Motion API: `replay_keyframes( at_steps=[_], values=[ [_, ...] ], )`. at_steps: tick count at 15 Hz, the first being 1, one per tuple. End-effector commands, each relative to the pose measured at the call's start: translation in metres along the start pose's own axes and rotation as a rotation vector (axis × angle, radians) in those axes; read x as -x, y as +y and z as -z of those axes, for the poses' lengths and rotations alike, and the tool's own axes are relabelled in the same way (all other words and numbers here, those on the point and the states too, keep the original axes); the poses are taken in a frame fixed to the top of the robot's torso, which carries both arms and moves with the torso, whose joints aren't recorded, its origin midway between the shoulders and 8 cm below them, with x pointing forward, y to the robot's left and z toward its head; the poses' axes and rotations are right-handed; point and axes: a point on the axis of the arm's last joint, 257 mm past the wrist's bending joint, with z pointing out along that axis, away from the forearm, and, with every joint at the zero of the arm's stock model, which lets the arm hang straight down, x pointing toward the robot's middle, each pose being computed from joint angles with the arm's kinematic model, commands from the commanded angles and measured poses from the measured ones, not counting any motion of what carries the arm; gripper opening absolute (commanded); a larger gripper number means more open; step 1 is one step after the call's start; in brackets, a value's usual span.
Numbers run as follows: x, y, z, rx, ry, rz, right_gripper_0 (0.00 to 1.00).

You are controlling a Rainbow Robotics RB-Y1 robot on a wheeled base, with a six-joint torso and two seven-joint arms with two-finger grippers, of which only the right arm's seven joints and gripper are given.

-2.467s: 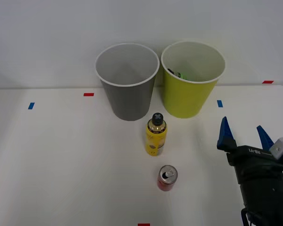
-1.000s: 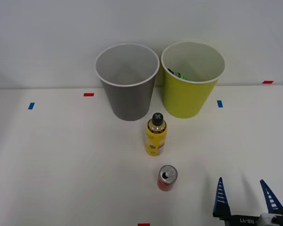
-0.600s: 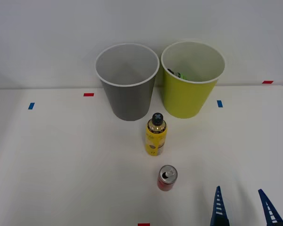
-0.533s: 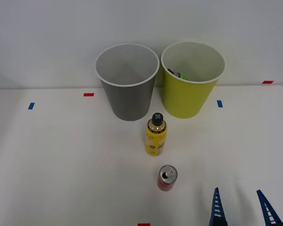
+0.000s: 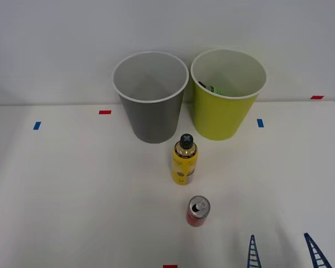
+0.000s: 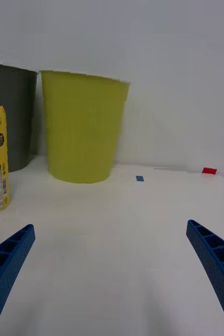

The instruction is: Put cans in the gray bin, plastic bottles in the light green bin

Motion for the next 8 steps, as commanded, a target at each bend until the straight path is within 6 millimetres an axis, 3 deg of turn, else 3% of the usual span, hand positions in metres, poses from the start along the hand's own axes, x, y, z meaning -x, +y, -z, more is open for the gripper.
replay_keyframes(
  at_steps=[1, 8],
  values=[
    [-0.0012, -0.0025, 0.0028, -0.001, 0.006, 0.007, 1.00],
    [-0.0056, 0.0004, 0.0081, 0.002, 0.030, -0.005, 1.00]
  ],
)
